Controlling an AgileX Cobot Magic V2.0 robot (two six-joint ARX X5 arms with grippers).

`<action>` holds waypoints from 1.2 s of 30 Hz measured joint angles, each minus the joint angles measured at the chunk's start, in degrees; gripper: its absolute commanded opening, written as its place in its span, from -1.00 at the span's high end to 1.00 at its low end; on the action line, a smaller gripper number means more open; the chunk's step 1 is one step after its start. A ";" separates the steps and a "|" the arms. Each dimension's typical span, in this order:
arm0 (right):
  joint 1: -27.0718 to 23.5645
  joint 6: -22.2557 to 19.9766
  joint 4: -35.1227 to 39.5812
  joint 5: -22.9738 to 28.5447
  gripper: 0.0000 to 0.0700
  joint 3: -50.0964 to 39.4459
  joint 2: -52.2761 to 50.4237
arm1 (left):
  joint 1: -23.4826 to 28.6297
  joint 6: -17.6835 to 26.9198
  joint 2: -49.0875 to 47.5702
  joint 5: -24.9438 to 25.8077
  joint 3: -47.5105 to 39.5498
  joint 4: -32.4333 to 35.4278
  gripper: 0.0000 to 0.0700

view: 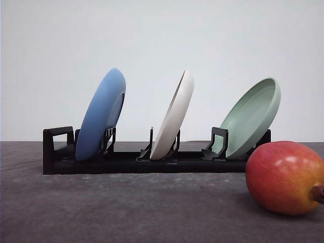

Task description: Place pomegranate in white plate

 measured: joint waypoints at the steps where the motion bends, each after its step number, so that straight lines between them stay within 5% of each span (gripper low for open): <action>1: 0.00 -0.39 -1.39 -2.37 1.00 2.40 1.99 | -0.41 0.00 2.08 2.38 2.58 -0.74 0.99; 6: 0.00 -4.22 -6.09 -14.90 1.00 12.15 10.84 | -2.11 1.02 9.82 12.22 12.11 -4.02 0.99; 13: 0.00 -11.82 -9.05 -28.87 1.00 19.68 20.01 | -4.05 7.99 16.88 24.43 20.36 -7.78 0.99; 22: 0.00 -13.33 -9.31 -29.92 1.00 19.82 21.79 | -4.74 13.31 18.58 27.45 20.72 -8.04 0.98; 24: 0.00 -13.31 -9.31 -29.88 1.00 19.82 21.83 | -4.74 14.18 18.67 27.45 20.72 -8.04 0.83; 27: 0.00 -13.31 -9.31 -29.88 0.99 19.82 21.90 | -4.74 15.56 19.36 27.45 20.72 -8.04 0.24; 29: 0.00 -13.33 -9.31 -29.88 0.77 19.82 21.90 | -4.74 15.92 19.91 27.45 20.72 -8.11 -0.33; 31: 0.00 -13.42 -9.31 -29.88 0.32 19.82 21.90 | -4.74 16.05 20.36 27.45 20.72 -8.11 -0.77; 36: 0.00 -13.46 -9.33 -29.86 -0.64 19.82 21.90 | -4.74 16.63 21.70 27.45 20.72 -8.09 -0.84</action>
